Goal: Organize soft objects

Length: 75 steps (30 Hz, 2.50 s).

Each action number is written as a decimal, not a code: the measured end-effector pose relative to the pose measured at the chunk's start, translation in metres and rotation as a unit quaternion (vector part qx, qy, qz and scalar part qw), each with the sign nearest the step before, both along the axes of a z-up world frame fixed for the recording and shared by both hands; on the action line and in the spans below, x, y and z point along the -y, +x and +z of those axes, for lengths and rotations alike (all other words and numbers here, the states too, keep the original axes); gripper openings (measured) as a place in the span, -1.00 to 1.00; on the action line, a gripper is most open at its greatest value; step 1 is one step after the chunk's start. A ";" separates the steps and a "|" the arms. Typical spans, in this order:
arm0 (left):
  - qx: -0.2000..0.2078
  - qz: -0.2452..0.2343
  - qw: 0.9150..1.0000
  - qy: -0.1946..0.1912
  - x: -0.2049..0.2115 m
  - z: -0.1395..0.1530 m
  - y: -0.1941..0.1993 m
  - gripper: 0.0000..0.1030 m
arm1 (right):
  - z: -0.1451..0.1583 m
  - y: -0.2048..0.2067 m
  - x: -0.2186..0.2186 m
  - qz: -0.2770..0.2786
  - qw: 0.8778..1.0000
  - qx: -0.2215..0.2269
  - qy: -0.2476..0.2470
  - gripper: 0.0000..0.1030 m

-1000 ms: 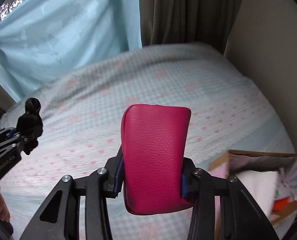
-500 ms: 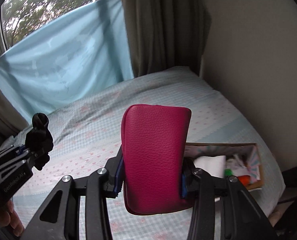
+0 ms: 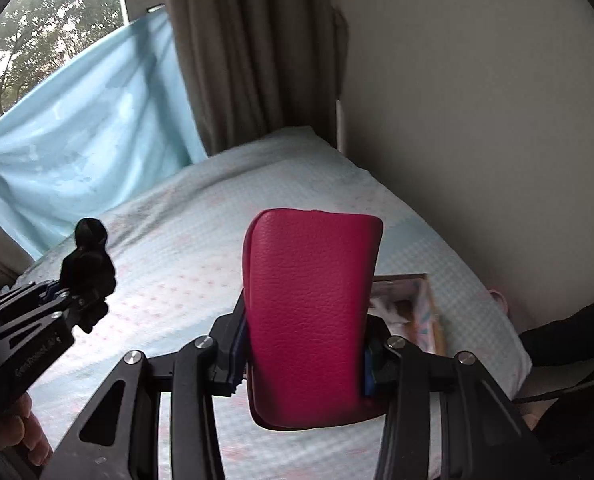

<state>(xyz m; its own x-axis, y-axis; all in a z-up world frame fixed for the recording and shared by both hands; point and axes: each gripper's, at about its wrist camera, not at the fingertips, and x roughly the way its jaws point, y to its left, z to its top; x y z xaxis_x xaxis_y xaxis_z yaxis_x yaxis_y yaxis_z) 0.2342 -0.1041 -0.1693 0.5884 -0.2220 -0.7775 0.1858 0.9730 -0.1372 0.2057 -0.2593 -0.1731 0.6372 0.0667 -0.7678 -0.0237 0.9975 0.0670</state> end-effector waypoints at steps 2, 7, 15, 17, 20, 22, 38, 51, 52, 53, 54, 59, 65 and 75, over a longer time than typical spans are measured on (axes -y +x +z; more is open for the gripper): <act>-0.011 -0.008 1.000 -0.001 0.024 -0.010 0.010 -0.73 | -0.011 0.011 0.021 -0.002 1.000 -0.017 0.006 -0.23; -0.045 -0.023 0.999 0.004 0.082 -0.047 0.041 -0.73 | -0.043 0.041 0.064 -0.003 0.999 -0.051 0.017 -0.23; -0.101 -0.034 0.994 0.021 0.138 -0.112 0.078 -0.73 | -0.100 0.077 0.106 0.005 0.993 -0.107 0.039 -0.23; -0.117 -0.037 0.992 0.026 0.149 -0.128 0.085 -0.73 | -0.116 0.086 0.112 0.004 0.991 -0.123 0.046 -0.23; -0.150 -0.042 0.987 0.035 0.158 -0.157 0.094 -0.73 | -0.135 0.097 0.125 -0.002 0.988 -0.147 0.053 -0.23; -0.177 -0.047 0.982 0.042 0.164 -0.179 0.099 -0.73 | -0.149 0.103 0.129 -0.006 0.984 -0.163 0.066 -0.23; -0.231 -0.092 0.963 0.103 0.188 -0.221 0.105 0.62 | -0.208 0.140 0.150 -0.043 0.954 -0.273 0.119 -0.13; -0.200 -0.073 0.973 0.086 0.151 -0.186 0.088 0.99 | -0.177 0.128 0.145 -0.056 0.960 -0.239 0.135 0.83; -0.196 -0.073 0.974 0.084 0.148 -0.179 0.085 0.99 | -0.171 0.125 0.143 -0.057 0.961 -0.234 0.136 0.83; -0.191 -0.072 0.976 0.082 0.144 -0.172 0.081 0.99 | -0.165 0.121 0.141 -0.057 0.962 -0.230 0.136 0.83; -0.187 -0.071 0.976 0.082 0.143 -0.167 0.077 0.99 | -0.157 0.118 0.139 -0.056 0.963 -0.225 0.136 0.83; -0.140 -0.062 0.985 0.083 0.122 -0.116 0.053 0.99 | -0.109 0.094 0.124 -0.050 0.973 -0.189 0.120 0.83; -0.083 -0.034 0.995 0.053 0.075 -0.034 0.013 0.99 | -0.027 0.051 0.096 -0.035 0.987 -0.120 0.099 0.83; 0.054 0.016 0.998 0.024 0.006 0.087 -0.073 0.99 | 0.096 -0.045 0.039 -0.011 0.999 0.025 0.025 0.83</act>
